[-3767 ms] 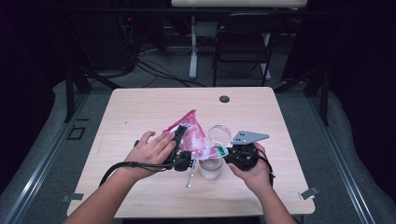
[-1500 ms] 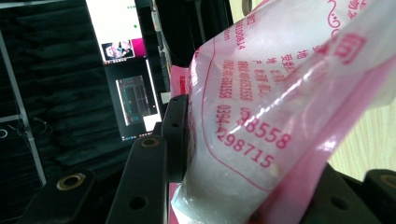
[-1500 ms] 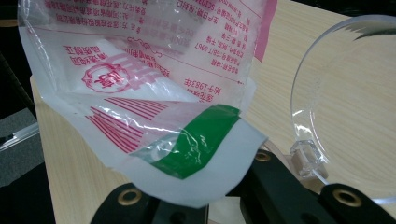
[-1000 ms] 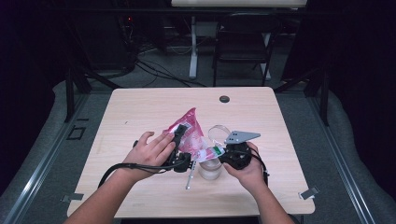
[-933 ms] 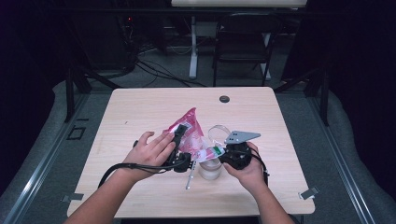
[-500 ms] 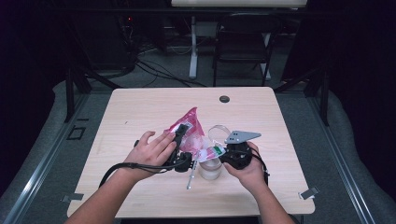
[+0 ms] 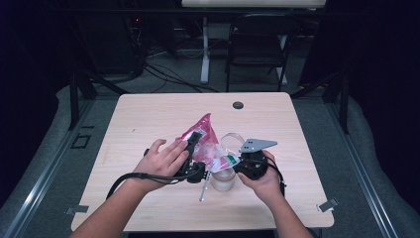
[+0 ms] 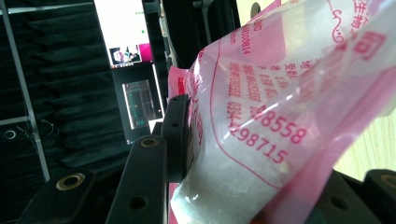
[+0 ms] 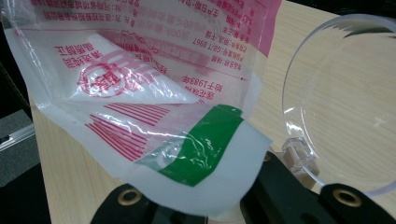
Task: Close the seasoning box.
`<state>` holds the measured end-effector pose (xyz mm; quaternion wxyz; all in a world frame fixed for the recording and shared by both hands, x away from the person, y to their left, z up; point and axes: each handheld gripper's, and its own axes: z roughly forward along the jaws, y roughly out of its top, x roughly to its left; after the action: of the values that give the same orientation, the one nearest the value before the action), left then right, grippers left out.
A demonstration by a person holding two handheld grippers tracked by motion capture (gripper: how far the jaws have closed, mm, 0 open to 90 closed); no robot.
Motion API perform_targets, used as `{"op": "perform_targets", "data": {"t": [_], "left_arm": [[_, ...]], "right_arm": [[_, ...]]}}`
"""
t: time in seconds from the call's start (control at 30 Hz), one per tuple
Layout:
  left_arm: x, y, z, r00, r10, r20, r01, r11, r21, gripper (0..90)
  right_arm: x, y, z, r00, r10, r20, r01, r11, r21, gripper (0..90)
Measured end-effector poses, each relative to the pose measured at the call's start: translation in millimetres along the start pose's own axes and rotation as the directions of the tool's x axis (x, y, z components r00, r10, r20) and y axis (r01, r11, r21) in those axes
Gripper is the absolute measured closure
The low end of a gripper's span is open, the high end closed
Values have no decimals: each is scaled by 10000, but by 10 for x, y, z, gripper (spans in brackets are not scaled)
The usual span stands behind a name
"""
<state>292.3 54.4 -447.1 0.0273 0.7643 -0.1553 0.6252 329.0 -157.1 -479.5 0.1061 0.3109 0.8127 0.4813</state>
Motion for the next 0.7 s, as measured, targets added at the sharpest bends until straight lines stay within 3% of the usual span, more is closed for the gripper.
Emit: {"op": "perform_targets", "data": {"t": [0.7], "left_arm": [[2, -3, 5, 10000, 16, -41, -16, 10000, -15, 672]], "right_arm": [[-8, -3, -2, 10000, 2, 22, -2, 10000, 21, 900]]}}
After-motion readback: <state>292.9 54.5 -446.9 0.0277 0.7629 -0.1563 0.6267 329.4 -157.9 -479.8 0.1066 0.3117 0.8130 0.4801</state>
